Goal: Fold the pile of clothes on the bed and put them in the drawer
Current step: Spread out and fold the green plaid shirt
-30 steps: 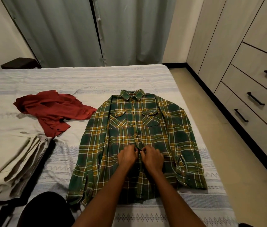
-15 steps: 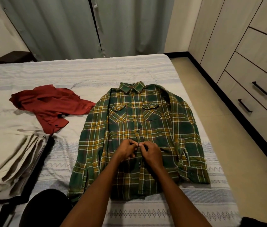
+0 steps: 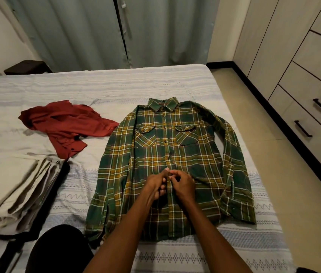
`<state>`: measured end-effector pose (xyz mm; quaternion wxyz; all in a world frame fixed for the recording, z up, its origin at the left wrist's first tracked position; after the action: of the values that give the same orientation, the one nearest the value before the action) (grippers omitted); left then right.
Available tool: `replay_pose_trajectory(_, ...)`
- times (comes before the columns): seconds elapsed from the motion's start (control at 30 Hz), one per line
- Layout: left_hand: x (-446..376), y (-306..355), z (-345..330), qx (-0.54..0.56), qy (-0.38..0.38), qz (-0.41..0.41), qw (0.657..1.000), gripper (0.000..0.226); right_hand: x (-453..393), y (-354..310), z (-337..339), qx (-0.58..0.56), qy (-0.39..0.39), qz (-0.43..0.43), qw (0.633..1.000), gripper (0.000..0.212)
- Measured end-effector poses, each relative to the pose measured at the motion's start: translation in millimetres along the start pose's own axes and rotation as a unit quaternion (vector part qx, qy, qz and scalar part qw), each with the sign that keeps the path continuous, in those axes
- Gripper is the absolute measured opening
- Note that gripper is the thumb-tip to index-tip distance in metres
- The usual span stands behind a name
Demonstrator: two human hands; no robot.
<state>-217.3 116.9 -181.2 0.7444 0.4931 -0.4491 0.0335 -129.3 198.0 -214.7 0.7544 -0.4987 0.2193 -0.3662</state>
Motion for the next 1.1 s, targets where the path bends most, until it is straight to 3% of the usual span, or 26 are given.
replay_pose_trajectory(0.2,-3,-4,-5,-0.014,0.012,0.018,1.0,0.032,5,4,3,0.08,-0.021,0.057,0.995,0.023)
replay_pose_trajectory(0.4,1,7,7,-0.102,-0.031,0.005,0.994,0.03,6,8,7,0.067,0.004,0.123,0.99,0.011)
replay_pose_trajectory(0.53,-5,4,6,-0.169,0.017,-0.076,0.983,0.012,5,5,8,0.064,-0.016,0.114,0.991,0.014)
replay_pose_trajectory(0.63,-6,-5,2,-0.232,0.104,-0.126,0.959,0.013,8,-3,12,0.063,-0.017,0.093,0.994,0.019)
replay_pose_trajectory(0.73,0,-10,4,-0.226,0.131,-0.172,0.95,0.015,19,-9,22,0.081,0.007,0.058,0.995,0.009)
replay_pose_trajectory(0.87,12,-21,13,-0.253,0.161,-0.248,0.921,0.017,54,-10,25,0.212,-0.019,0.015,0.977,0.043)
replay_pose_trajectory(0.97,24,-36,20,-0.279,0.186,-0.298,0.894,0.02,74,-9,18,0.295,-0.033,0.009,0.955,0.056)
replay_pose_trajectory(1.1,34,-50,29,-0.314,0.183,-0.317,0.876,0.02,82,-18,18,0.311,-0.023,0.013,0.95,0.04)
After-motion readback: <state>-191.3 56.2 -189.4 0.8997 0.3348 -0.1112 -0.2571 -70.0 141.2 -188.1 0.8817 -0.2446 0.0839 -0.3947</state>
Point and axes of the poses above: each hand's wrist, its own x-axis away from the middle knuckle, its own z-axis out of the back of the hand, y = z × x, the point moved 1 cm from there along -x, towards the middle knuckle, and after that the axes turned 10 degrees about -x, right-handed, at the moved point
